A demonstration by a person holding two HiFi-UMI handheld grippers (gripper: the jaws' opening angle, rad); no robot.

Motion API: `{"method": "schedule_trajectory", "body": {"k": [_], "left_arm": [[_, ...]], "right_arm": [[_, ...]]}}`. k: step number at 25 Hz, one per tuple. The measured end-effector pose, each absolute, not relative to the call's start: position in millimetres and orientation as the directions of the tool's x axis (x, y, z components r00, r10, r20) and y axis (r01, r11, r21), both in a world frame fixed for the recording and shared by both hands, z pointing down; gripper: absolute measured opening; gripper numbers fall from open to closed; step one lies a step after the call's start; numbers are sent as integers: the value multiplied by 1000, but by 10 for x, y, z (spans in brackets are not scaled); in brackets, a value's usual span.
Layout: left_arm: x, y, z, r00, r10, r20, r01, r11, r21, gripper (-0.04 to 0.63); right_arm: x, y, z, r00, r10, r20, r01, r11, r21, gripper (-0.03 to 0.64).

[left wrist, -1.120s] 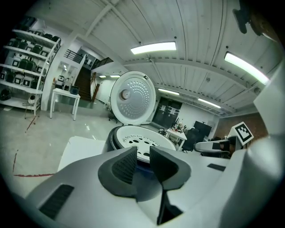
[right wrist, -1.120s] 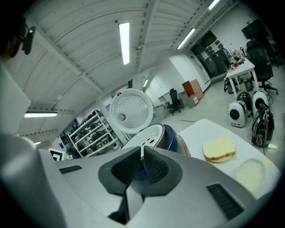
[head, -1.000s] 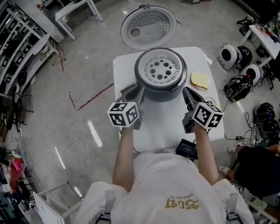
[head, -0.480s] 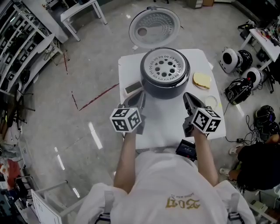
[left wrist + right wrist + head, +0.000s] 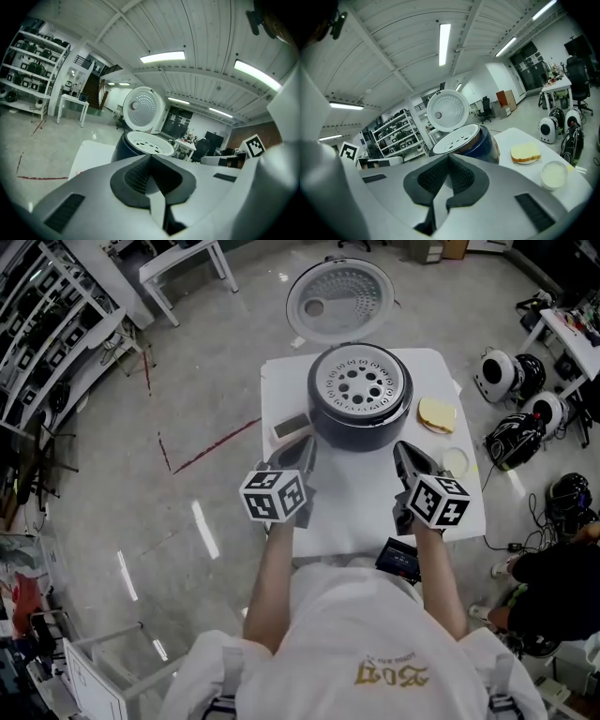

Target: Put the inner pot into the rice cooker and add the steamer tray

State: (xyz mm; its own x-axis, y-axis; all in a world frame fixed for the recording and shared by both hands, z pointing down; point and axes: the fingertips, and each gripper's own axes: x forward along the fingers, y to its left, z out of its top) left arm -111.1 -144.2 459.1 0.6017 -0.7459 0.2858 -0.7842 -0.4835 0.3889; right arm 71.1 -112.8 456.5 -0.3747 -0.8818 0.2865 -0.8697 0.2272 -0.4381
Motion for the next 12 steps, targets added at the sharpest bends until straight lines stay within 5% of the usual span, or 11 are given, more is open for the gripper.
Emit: {"method": "schedule_trajectory", "body": {"k": [12], "left_arm": [[-1101, -1401, 4639, 611, -739, 282, -772, -479, 417, 15]], "right_arm": [[748, -1073, 4606, -366, -880, 303, -880, 222, -419, 9]]}}
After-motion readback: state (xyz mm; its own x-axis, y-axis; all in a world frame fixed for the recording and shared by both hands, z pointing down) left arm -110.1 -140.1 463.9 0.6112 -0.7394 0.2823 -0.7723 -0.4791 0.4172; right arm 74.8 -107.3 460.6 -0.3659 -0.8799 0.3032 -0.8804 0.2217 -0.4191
